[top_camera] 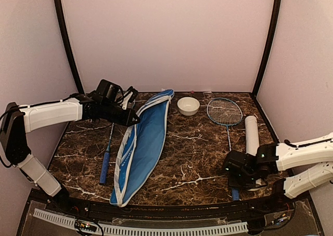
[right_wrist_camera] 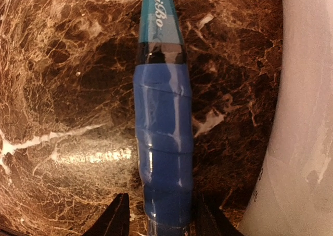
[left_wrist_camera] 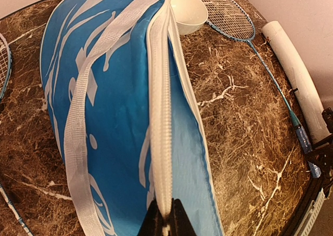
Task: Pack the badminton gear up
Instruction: Pick up the racket from the center of the board.
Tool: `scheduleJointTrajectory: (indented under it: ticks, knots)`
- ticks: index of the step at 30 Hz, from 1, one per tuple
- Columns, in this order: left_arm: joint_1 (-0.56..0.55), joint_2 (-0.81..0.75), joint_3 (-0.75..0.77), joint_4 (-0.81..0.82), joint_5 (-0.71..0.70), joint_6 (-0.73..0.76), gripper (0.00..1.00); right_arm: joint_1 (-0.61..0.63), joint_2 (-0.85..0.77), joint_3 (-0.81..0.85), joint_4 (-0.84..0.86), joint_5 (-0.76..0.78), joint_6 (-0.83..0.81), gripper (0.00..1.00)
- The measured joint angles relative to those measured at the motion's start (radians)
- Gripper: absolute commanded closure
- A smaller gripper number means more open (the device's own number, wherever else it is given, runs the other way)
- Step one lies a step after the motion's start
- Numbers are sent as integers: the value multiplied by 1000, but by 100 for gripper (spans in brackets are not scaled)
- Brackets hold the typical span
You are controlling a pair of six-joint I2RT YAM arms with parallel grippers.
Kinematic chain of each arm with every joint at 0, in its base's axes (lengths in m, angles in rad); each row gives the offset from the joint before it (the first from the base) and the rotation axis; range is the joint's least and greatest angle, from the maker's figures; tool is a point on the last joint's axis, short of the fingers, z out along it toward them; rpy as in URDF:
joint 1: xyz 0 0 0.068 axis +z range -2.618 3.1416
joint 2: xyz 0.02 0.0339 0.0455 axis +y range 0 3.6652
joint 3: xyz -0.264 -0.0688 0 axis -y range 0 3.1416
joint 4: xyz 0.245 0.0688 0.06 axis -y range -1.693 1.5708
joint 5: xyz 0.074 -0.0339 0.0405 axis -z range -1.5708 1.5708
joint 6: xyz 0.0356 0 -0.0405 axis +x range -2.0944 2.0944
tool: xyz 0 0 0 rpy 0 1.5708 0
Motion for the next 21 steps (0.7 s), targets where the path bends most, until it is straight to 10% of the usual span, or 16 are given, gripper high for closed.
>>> scheduleJointTrajectory:
  ticks: [21]
  knots:
    - [2,0,0,-1,-27,-2,100,11,59,21,26,27,-18,100]
